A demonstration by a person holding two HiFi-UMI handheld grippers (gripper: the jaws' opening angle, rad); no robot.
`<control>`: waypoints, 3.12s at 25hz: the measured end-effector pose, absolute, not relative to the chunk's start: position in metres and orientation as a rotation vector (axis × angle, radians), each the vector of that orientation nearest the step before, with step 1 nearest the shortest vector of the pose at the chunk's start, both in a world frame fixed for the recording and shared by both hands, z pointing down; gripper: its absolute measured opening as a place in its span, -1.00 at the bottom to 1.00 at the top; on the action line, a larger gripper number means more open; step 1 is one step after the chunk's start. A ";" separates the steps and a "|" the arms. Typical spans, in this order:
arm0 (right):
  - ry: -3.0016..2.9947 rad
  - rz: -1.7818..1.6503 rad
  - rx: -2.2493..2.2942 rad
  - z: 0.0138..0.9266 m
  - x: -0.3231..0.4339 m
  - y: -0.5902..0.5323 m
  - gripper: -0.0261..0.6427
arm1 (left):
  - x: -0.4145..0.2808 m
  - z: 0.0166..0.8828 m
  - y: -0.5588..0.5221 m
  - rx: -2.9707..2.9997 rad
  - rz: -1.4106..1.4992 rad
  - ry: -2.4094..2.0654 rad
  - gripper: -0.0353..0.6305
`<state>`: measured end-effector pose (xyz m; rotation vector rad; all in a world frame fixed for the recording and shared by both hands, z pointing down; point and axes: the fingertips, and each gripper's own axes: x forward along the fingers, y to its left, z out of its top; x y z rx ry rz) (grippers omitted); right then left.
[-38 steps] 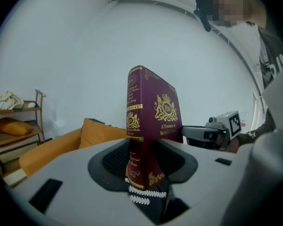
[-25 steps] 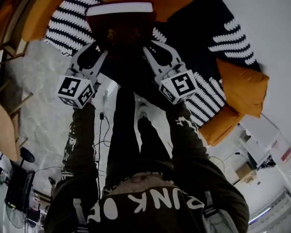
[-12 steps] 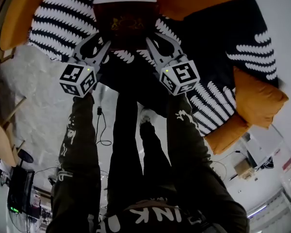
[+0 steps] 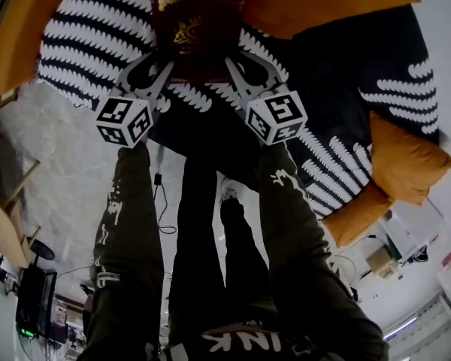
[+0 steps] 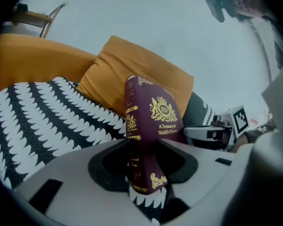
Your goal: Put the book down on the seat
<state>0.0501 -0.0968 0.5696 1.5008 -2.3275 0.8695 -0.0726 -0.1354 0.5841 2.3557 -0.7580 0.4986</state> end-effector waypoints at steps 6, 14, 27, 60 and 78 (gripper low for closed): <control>-2.313 0.883 1.507 0.600 0.049 -0.106 -0.68 | -0.072 0.612 -0.147 2.355 0.497 -0.757 -0.41; -2.350 0.824 1.475 0.571 0.046 -0.115 -0.66 | -0.080 0.576 -0.167 2.446 0.473 -0.785 -0.68; -2.285 0.592 1.678 0.486 0.103 -0.084 -0.90 | -0.046 0.469 -0.135 2.643 0.405 -0.798 -0.88; -2.699 -0.252 1.574 -0.079 0.026 0.266 -0.89 | -0.083 -0.075 0.239 3.023 0.027 -1.103 -0.88; -2.681 -0.260 1.587 -0.100 -0.022 0.317 -0.90 | -0.129 -0.106 0.291 3.054 -0.020 -1.069 -0.88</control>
